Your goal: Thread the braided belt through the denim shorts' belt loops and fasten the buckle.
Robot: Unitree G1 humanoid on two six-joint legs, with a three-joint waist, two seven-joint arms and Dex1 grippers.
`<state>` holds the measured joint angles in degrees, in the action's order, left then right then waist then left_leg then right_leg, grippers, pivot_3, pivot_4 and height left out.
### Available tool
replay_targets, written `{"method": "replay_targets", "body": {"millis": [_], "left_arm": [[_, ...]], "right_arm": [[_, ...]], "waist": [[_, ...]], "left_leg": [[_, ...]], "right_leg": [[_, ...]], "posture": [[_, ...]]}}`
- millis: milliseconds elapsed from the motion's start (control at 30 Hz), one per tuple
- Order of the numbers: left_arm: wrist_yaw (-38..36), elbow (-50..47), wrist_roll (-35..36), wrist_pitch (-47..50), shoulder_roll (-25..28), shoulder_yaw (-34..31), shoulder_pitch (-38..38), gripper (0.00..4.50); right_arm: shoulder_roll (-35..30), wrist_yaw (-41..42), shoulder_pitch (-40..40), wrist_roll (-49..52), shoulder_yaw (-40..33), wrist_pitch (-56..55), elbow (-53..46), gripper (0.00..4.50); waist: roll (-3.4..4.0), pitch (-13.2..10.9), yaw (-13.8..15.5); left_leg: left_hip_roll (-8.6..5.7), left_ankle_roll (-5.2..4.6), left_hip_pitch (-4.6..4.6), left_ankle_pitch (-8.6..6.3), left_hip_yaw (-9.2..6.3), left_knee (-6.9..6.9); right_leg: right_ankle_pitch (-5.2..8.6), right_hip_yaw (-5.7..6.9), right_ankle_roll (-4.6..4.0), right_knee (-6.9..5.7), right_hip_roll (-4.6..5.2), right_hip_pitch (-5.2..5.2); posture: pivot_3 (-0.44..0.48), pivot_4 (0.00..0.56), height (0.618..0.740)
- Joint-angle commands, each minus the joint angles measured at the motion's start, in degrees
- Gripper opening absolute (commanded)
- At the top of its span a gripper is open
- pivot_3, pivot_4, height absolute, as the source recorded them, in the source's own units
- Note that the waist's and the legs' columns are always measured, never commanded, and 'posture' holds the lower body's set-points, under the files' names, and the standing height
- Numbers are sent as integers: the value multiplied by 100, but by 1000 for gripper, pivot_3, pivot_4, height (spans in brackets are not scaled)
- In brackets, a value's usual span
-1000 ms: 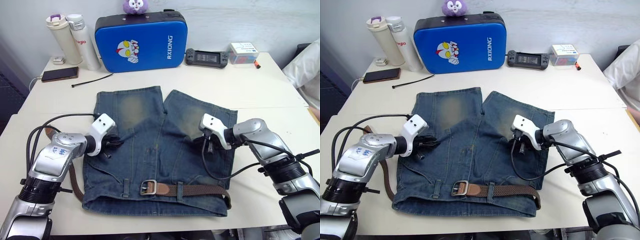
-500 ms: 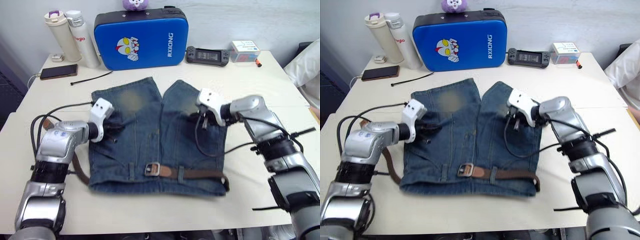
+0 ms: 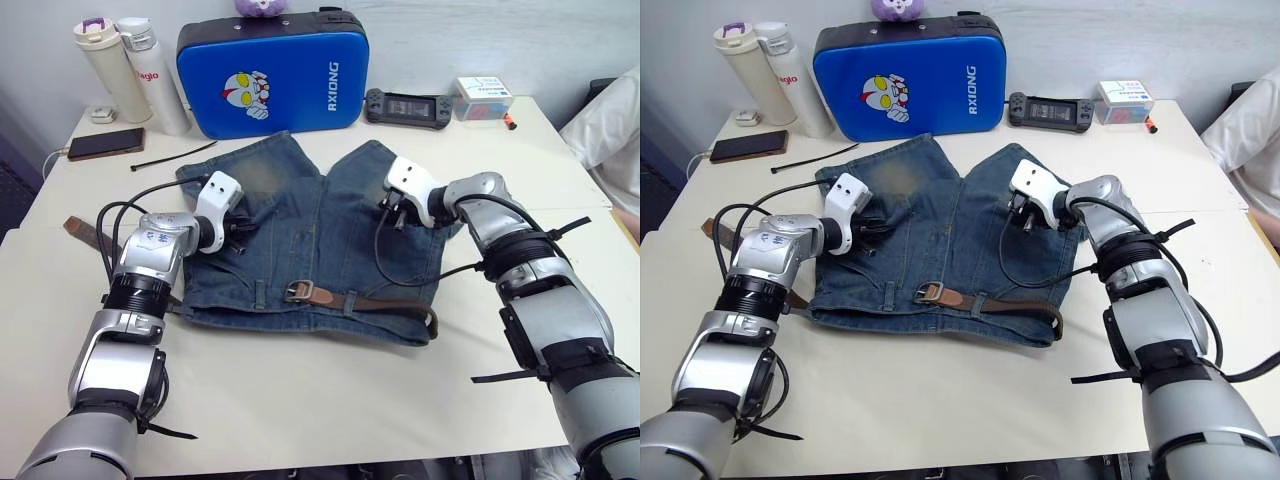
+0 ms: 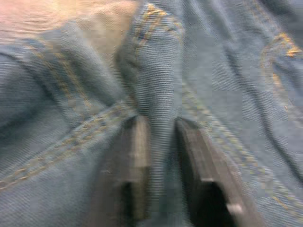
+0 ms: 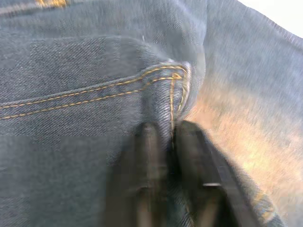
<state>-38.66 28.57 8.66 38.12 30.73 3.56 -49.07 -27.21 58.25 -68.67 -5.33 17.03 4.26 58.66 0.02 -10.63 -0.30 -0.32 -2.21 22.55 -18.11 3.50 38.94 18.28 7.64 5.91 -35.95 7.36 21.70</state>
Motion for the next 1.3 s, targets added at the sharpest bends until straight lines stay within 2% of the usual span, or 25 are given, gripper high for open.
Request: {"method": "replay_targets", "body": {"millis": [33, 133, 167, 300, 433, 533, 600, 700, 733, 967, 1100, 1300], "left_arm": [[-164, -644, 384, 498, 165, -432, 186, 2937], [-239, -1265, 691, 997, 371, -755, 374, 4220], [-255, -1445, 798, 1150, 425, -848, 425, 4388], [-188, -2295, 1271, 1973, 699, -1378, 664, 4388], [-192, -3216, 2008, 3223, 923, -2100, 1005, 4388], [-286, -3864, 2472, 3793, 1099, -2311, 1329, 4388], [-424, -4342, 2730, 3986, 1239, -2197, 1589, 4388], [-668, -4879, 3091, 4019, 1372, -1943, 1856, 4500], [-725, -4977, 3156, 3971, 1420, -1877, 1918, 4500], [-894, -4839, 3211, 3450, 1529, -1457, 1914, 4500], [-924, -4747, 3208, 3275, 1591, -1284, 1820, 4500], [-956, -4676, 3201, 3088, 1691, -1091, 1767, 4500]], "right_arm": [[-351, 487, -32, 166, -285, 220, -641, 3044], [-616, 929, 193, 322, -393, 642, -1498, 4477], [-687, 1033, 277, 380, -426, 772, -1784, 4500], [-1056, 1623, 872, 827, -549, 1514, -3477, 4500], [-1773, 2532, 1817, 1448, -492, 2224, -5342, 4500], [-2275, 2790, 2220, 1579, -481, 2481, -5894, 4500], [-2522, 2819, 2334, 1636, -543, 2645, -5977, 4500], [-2798, 2872, 2386, 1856, -673, 2972, -5993, 3786], [-2859, 2873, 2395, 1907, -692, 3023, -5998, 3186], [-2867, 2440, 2797, 2009, -620, 3533, -6067, 53], [-2757, 2177, 3194, 2173, -547, 4030, -6440, 20], [-2747, 1820, 4300, 2212, -291, 4230, -7169, 20]], "waist": [[2, -2, 1], [4, -4, -15], [4, -4, -16], [5, -5, -8], [4, -8, 28], [1, -14, 46], [2, -18, 50], [1, -20, 48], [1, -20, 48], [1, -20, 54], [1, -22, 72], [1, -22, 166]], "left_leg": [[1, 0, 0, 0, -2, 0], [2, 0, 2, 0, -6, 0], [2, 0, 0, 0, -6, 0], [5, 2, 1, -1, -9, -2], [5, 6, 0, -5, -15, -2], [3, 6, 9, -7, -27, 6], [1, 7, 9, -7, -26, 12], [2, 13, -1, -10, -26, 11], [3, 15, -4, -10, -24, 8], [9, 16, -5, -11, -18, 3], [8, 15, -4, -10, -13, 3], [8, 15, -4, -10, -12, 3]], "right_leg": [[0, 0, 0, 0, 1, 0], [0, -3, 0, 0, 6, 2], [0, -3, 0, 0, 6, 2], [0, -6, 0, 2, 12, 2], [0, -10, 0, 3, 13, 0], [0, -10, 0, 10, 17, -3], [-1, -13, 1, 15, 20, -8], [-1, -22, 3, 21, 23, -17], [-1, -25, 3, 22, 23, -17], [-1, -24, 2, 30, 15, -17], [-1, -26, 2, 31, 16, -17], [-1, -26, 2, 31, 16, -16]], "posture": [[0, 150, 725], [0, 150, 725], [0, 150, 725], [0, 150, 725], [0, 150, 725], [0, 150, 725], [0, 150, 725], [0, 150, 725], [0, 150, 725], [0, 150, 725], [0, 150, 725], [0, 150, 725]]}}
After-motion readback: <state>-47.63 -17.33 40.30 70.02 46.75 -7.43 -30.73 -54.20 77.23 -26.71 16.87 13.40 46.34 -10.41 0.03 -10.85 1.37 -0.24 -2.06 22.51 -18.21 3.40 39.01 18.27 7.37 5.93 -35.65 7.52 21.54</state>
